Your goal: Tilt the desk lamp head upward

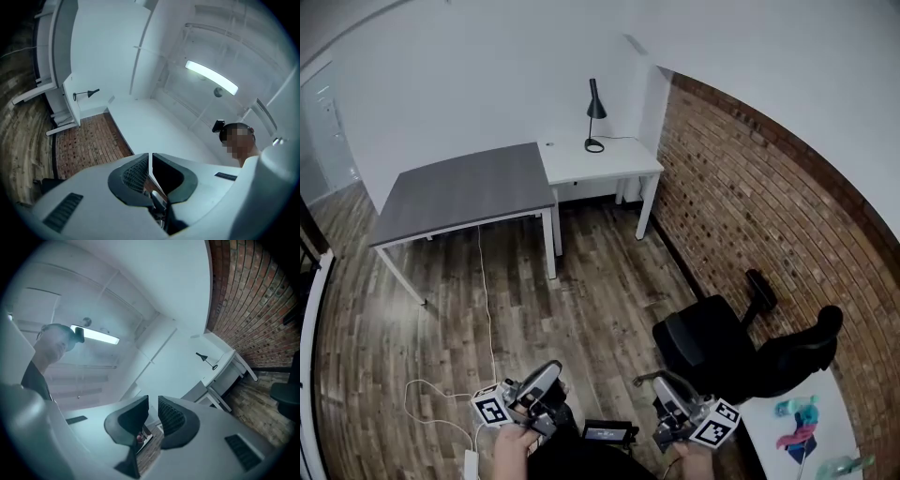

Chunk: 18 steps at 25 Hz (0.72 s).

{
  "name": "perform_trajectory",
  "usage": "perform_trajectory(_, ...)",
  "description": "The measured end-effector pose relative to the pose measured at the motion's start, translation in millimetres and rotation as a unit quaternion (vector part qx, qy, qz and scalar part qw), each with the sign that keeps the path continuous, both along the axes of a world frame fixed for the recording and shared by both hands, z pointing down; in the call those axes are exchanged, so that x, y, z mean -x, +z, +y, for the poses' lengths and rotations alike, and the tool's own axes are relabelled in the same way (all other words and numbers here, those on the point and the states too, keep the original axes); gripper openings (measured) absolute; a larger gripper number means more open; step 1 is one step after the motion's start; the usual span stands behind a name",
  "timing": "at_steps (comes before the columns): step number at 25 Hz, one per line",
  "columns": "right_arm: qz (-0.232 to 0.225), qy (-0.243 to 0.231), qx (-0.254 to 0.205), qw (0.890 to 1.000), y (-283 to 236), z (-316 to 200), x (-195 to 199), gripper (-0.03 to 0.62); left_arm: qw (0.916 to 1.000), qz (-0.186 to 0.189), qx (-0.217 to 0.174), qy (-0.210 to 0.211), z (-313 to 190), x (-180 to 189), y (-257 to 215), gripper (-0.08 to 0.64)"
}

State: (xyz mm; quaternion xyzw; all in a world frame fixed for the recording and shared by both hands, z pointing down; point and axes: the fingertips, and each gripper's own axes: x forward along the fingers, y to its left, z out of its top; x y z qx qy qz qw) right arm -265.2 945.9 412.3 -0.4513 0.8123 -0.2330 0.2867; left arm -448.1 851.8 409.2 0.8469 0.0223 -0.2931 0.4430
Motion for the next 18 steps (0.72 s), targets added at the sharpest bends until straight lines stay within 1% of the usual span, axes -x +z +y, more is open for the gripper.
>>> perform_trajectory(2,-0.002,0.008,-0.004,1.000,-11,-30,-9,0.048,0.9999,0.006,0.011,0.005,-37,-8,-5,0.032)
perform_trajectory(4,0.006,0.011,-0.006,1.000,-18,-62,-16,0.048,0.9999,0.011,0.010,0.008,-70,-11,-11,0.032)
perform_trajectory(8,0.003,0.017,-0.002,1.000,-22,-129,-17,0.048,0.9993,0.020,0.031,-0.009,-137,2,-5,0.031)
perform_trajectory(11,0.000,0.023,-0.001,1.000,-22,-167,-13,0.048,0.9991,0.010,0.038,-0.015,-177,7,2,0.031)
perform_trajectory(14,-0.004,0.025,0.012,1.000,-17,-196,-10,0.048,0.9979,0.017,0.060,-0.016,-206,11,9,0.031)
perform_trajectory(18,-0.009,0.019,0.023,1.000,-10,-230,-11,0.048,0.9974,0.014,0.065,-0.028,-235,13,14,0.031)
